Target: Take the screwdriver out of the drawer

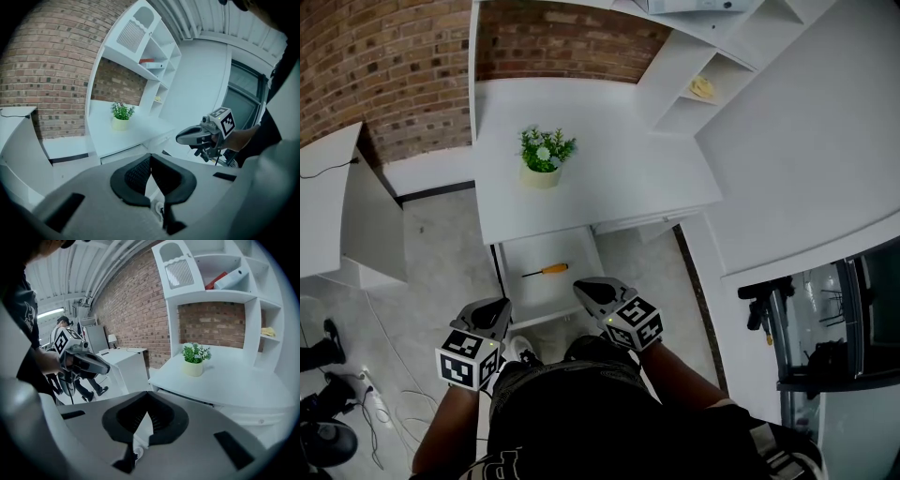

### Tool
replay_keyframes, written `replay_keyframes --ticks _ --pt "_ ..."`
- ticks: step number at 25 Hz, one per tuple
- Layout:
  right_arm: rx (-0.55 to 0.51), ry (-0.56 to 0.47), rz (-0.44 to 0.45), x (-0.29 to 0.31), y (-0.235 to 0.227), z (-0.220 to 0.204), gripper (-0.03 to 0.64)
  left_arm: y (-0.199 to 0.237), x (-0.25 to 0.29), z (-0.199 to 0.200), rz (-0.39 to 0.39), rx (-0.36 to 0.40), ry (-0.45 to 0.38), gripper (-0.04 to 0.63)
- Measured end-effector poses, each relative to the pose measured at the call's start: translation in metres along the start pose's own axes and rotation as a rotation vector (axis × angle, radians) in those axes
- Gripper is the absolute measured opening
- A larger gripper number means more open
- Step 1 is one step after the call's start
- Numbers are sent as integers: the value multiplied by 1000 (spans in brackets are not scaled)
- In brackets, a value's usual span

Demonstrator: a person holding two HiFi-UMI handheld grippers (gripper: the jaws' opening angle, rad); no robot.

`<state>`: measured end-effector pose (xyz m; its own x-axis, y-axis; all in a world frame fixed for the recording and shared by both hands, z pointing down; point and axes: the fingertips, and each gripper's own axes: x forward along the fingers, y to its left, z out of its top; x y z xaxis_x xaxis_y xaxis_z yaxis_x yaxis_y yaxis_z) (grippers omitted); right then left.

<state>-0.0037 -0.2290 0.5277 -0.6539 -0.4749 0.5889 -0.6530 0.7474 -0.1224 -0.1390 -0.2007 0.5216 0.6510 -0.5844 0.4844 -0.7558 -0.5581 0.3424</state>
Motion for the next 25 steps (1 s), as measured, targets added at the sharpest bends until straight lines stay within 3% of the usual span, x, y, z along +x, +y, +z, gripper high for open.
replay_keyframes --ticks 9,18,25 --pt "-30 77 9 36 -25 -20 6 17 9 -15 37 -40 20 18" --pt "-148 220 108 72 -48 -47 6 26 24 -23 125 -136 12 18" --pt "-317 345 176 107 -61 -79 8 44 34 -32 196 -205 31 18"
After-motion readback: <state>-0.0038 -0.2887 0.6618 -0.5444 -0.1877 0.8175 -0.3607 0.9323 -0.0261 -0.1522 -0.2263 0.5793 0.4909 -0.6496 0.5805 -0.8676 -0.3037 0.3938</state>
